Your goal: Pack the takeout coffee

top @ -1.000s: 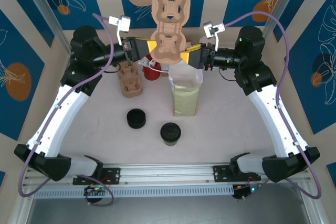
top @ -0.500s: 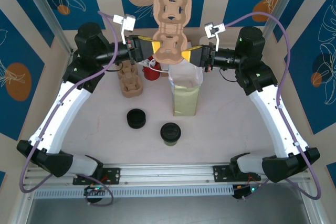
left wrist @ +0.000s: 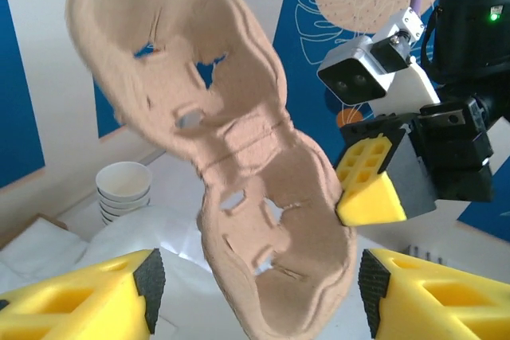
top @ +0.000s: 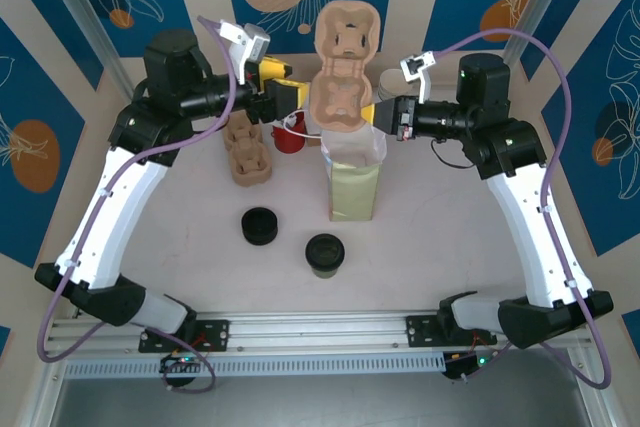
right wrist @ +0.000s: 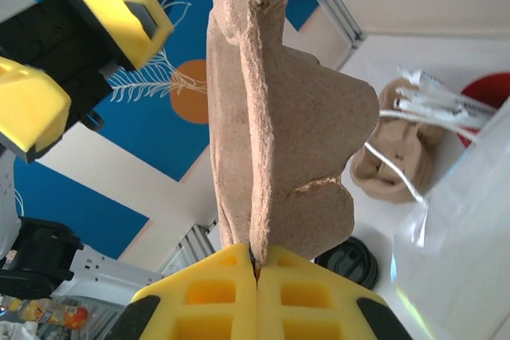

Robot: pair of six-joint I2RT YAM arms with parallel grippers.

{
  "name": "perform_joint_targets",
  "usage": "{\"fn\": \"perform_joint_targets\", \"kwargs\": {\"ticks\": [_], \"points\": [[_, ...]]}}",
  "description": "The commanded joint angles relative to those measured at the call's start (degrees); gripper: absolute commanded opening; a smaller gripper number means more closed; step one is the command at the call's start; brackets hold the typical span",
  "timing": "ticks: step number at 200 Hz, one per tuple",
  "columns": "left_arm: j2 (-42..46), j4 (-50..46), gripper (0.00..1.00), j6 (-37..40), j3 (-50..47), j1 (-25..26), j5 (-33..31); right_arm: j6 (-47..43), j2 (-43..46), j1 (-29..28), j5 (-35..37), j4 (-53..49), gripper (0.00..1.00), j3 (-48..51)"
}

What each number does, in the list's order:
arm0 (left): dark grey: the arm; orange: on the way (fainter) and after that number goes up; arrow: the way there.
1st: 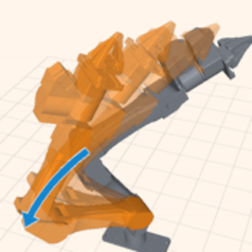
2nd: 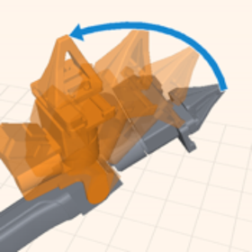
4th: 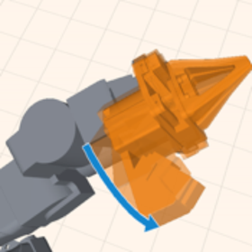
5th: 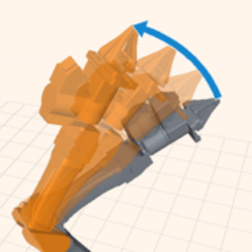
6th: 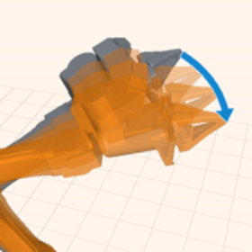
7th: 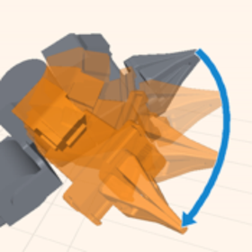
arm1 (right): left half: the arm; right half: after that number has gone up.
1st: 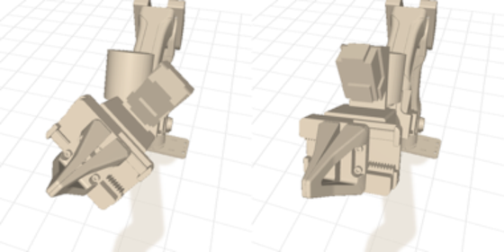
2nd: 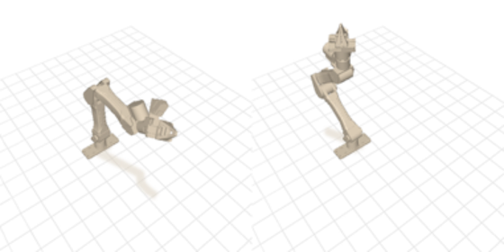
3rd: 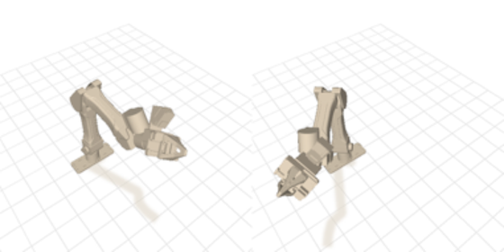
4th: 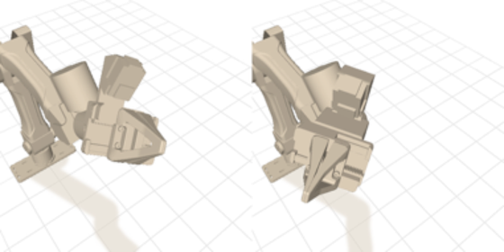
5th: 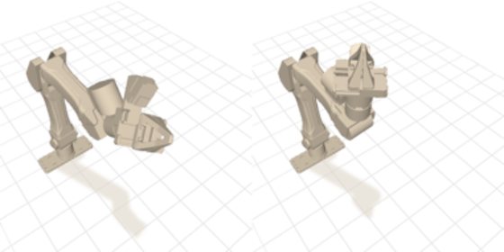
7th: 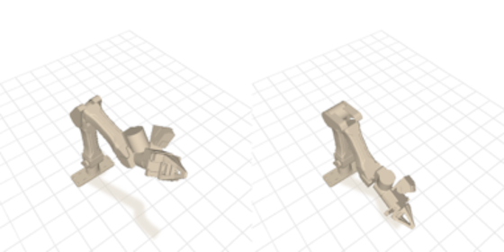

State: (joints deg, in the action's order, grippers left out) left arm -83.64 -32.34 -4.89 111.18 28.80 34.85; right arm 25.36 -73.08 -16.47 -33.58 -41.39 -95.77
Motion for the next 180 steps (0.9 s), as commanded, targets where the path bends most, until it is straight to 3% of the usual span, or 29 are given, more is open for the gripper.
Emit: {"fn": "perform_joint_targets", "kwargs": {"ticks": [1, 43, 82, 123, 158, 180], "points": [[-2.4, -6.57, 0.66, 11.78, 4.43, 2.11, -2.82, -1.26, -0.64, 0.15, -1.24, -9.22, 0.0, -3.55], [-6.63, -15.46, 0.61, 24.9, 10.98, 5.13, -4.15, -3.27, -4.03, -2.6, -2.01, -18.19, 0.0, -7.78], [-8.45, -19.52, 0.58, 29.47, 13.54, 5.74, -5.73, -6.46, -7.8, -5.9, -0.56, -26.2, 0.0, -11.66], [-10.46, -27.14, 0.58, 34.82, 16.31, 5.95, -7.05, -7.76, -9.5, -7.41, 0.24, -28.54, 0.0, -12.07], [-10.75, -30.2, 0.51, 37.31, 16.18, 6.63, -7.66, -8.49, -9.88, -8.53, 0.19, -29.09, 0.0, -12.22], [-11.3, -32.14, 0.51, 39.42, 16.18, 7.75, -10.72, -8.76, -10.33, -8.83, 0.2, -30.01, 0.0, -12.34]]}}
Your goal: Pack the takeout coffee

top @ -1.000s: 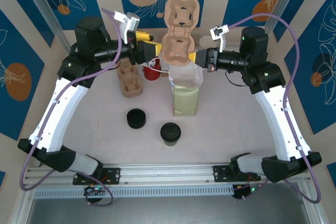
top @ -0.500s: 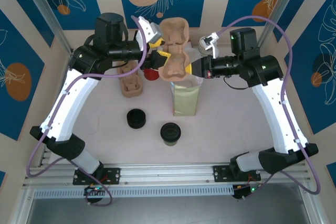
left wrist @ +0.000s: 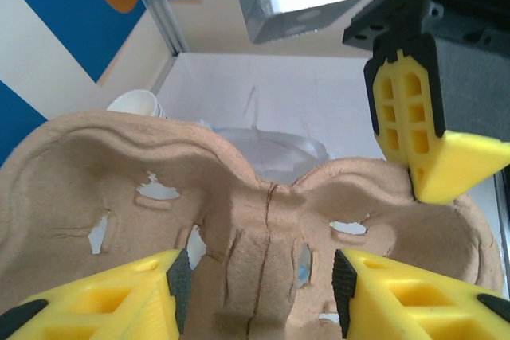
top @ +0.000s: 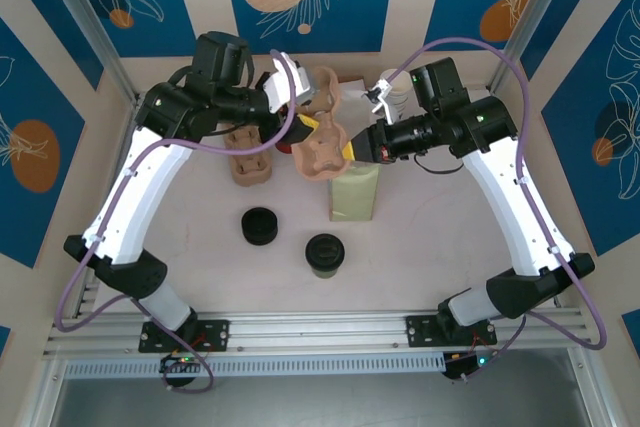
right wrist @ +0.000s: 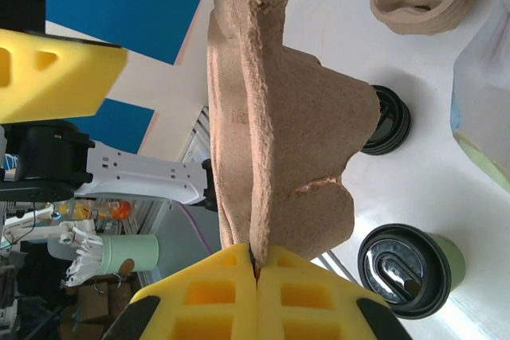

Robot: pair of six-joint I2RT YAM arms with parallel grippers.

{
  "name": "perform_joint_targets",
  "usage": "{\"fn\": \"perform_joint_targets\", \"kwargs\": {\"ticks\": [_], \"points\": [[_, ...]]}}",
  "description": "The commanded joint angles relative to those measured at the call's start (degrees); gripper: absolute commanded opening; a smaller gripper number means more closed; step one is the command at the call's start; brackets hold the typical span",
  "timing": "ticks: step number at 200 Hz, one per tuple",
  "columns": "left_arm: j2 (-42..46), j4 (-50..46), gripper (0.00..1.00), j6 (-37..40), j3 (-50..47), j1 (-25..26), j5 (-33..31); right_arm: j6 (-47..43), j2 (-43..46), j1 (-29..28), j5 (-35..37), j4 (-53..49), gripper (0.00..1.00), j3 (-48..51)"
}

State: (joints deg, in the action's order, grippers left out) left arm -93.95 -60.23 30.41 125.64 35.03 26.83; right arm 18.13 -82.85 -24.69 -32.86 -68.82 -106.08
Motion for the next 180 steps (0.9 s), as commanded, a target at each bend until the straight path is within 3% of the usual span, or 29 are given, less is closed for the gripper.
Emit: {"fn": "perform_joint_targets", "kwargs": {"ticks": [1, 55, 112, 180], "points": [[-1.02, -4.35, 0.51, 4.26, 1.71, 1.57, -2.85, -1.52, -0.6, -0.66, -0.49, -2.61, 0.0, -2.02], [-3.32, -6.95, 0.52, 5.58, 2.46, 4.12, -11.72, -1.66, -0.85, -1.33, -0.5, -3.08, 0.0, -1.48], [-5.08, -8.45, 0.45, 6.56, 3.38, 5.48, -13.58, -1.99, -0.92, -1.42, -0.54, -3.69, 0.0, -1.23], [-5.3, -7.54, 0.47, 6.04, 3.12, 5.96, -12.49, -2.48, -1.17, -1.42, -0.54, -3.95, 0.0, -0.88]]}}
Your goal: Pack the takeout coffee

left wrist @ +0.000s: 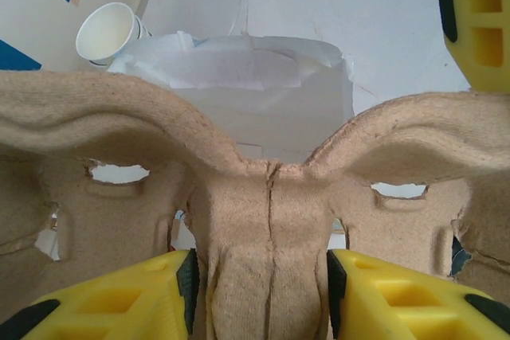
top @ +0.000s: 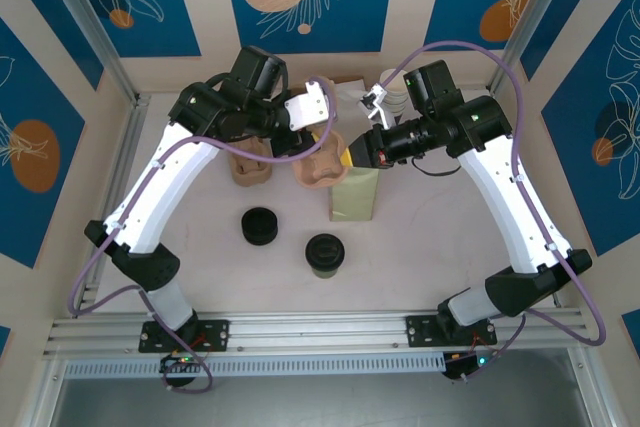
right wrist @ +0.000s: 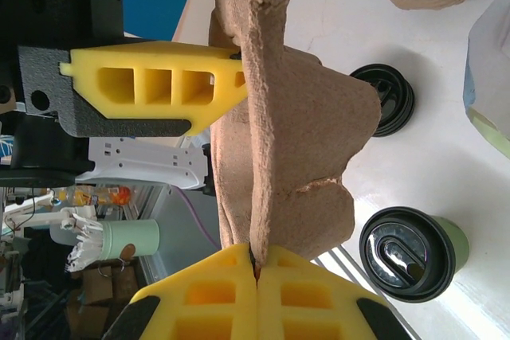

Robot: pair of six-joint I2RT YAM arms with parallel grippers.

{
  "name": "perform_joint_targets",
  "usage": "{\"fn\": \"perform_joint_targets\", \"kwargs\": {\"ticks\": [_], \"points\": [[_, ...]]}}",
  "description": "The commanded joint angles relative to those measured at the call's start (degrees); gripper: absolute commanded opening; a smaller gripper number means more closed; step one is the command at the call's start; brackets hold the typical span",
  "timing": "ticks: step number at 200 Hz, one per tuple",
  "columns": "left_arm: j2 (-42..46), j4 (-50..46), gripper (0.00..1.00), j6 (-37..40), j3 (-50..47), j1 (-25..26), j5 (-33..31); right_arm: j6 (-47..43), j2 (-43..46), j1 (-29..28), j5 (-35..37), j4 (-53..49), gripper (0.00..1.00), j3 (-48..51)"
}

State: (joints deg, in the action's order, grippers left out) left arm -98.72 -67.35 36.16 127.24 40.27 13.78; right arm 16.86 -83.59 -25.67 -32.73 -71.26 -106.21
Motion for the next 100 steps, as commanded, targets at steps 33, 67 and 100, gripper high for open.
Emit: {"fn": "perform_joint_targets", "kwargs": {"ticks": [33, 67, 100], "points": [[-0.7, -0.32, 0.45, 0.34, 1.26, 0.76, 1.78, -1.58, -0.78, -0.47, -0.73, -1.9, 0.0, -0.95], [-1.1, -0.2, 0.38, 0.46, 1.26, 0.77, 1.51, -1.92, -0.87, -0.34, -0.59, -2.21, 0.0, -1.1], [-1.22, 0.62, 0.33, 0.47, 1.26, 0.77, 1.91, -2.09, -0.78, 0.14, -0.49, -2.21, 0.0, -1.27]]}}
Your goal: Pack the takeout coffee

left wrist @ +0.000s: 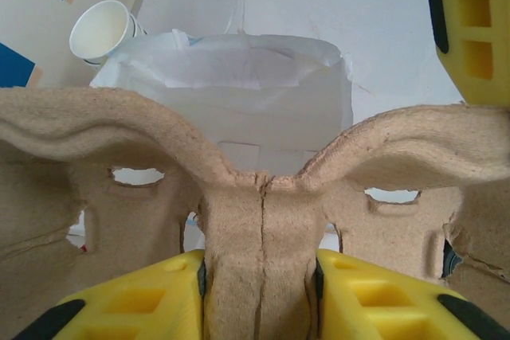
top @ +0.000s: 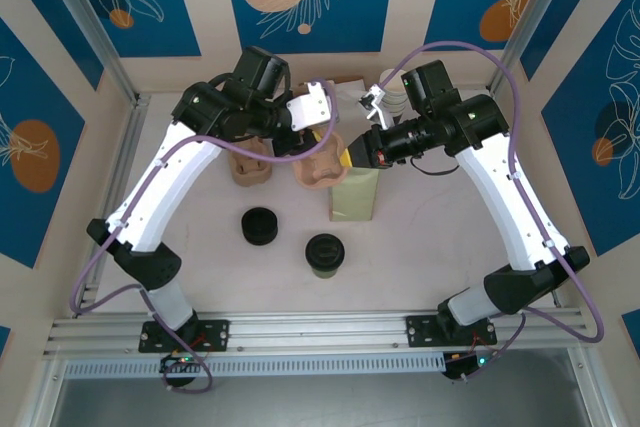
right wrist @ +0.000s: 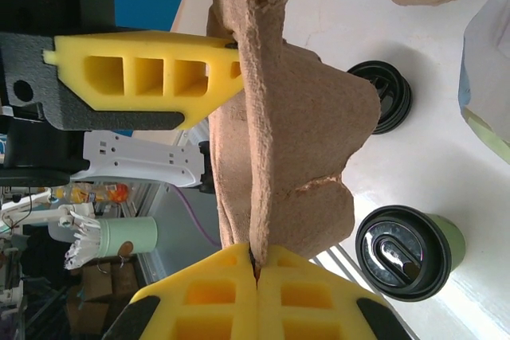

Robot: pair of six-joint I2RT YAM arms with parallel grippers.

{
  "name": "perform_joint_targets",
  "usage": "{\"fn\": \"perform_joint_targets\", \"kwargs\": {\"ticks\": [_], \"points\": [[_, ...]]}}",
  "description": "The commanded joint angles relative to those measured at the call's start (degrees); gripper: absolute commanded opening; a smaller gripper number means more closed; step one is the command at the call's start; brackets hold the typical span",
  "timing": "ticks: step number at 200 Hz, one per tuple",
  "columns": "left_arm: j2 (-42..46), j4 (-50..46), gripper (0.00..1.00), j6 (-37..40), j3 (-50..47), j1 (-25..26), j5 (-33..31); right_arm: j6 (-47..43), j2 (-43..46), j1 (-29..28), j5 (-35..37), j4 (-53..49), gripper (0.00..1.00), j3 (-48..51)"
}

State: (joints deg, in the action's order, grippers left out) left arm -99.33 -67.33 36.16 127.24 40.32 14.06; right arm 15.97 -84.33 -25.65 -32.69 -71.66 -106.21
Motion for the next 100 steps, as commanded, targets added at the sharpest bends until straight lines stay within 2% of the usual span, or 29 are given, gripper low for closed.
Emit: {"fn": "perform_joint_targets", "kwargs": {"ticks": [1, 19, 46, 81, 100], "points": [[-0.61, 0.65, 0.33, 0.43, 1.26, 0.68, 1.65, -1.24, -0.04, 0.14, -0.54, -1.82, 0.0, -1.27], [-0.78, 1.28, 0.32, 0.36, 1.26, 0.69, 1.75, -1.39, 0.19, 0.47, -0.43, -1.77, 0.0, -1.32], [-1.09, 2.57, 0.3, -0.1, 1.26, 0.68, 1.67, -1.88, 1.05, 1.16, -0.38, -1.52, 0.07, -1.03], [-1.48, 5.73, 0.3, -1.49, 1.17, 0.68, 0.12, -1.58, 3.36, 3.34, 0.88, -0.67, 0.27, -0.34], [-1.79, 7.5, 0.3, -2.56, 1.17, 0.68, -0.11, -0.4, 5.66, 5.71, 1.74, 1.38, 0.34, 1.31]]}}
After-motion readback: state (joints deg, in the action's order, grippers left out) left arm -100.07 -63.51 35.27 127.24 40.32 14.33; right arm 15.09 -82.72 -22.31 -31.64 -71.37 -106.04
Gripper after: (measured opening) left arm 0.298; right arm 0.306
